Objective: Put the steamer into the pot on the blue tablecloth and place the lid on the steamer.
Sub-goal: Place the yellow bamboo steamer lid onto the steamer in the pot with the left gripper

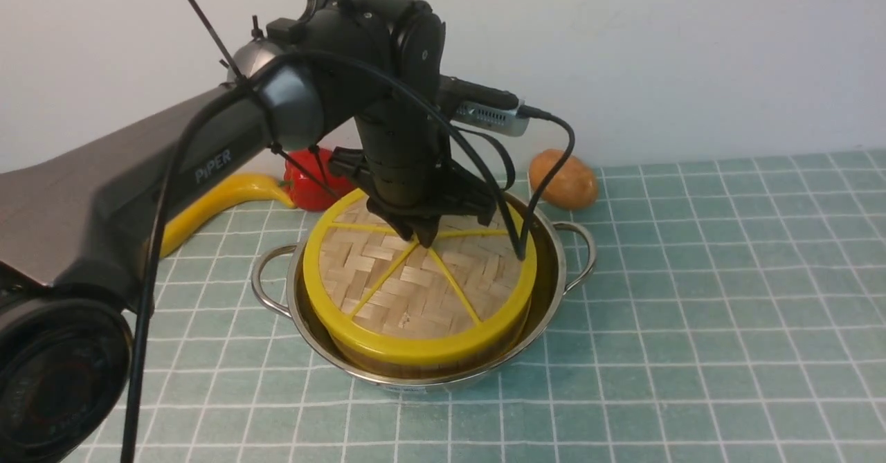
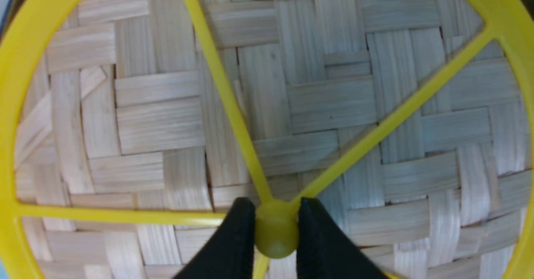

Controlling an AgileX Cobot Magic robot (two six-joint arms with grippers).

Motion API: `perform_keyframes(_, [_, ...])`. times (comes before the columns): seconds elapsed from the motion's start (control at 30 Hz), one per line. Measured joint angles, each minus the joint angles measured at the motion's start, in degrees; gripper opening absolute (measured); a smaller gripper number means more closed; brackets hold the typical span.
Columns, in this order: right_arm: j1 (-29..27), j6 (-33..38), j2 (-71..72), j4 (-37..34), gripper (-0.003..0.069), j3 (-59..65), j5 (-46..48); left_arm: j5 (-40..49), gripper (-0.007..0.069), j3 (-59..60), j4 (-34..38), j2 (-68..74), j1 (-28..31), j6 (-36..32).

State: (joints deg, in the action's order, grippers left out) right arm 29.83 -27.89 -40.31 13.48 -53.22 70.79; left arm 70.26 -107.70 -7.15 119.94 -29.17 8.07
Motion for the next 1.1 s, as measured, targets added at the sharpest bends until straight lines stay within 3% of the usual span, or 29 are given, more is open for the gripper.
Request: perform_keyframes(1.1, [0.00, 0.00, 0.00, 0.00, 0.0504, 0.00, 0.00, -0.14, 0.0117, 0.00, -2.03, -0.13, 0.00, -0.10])
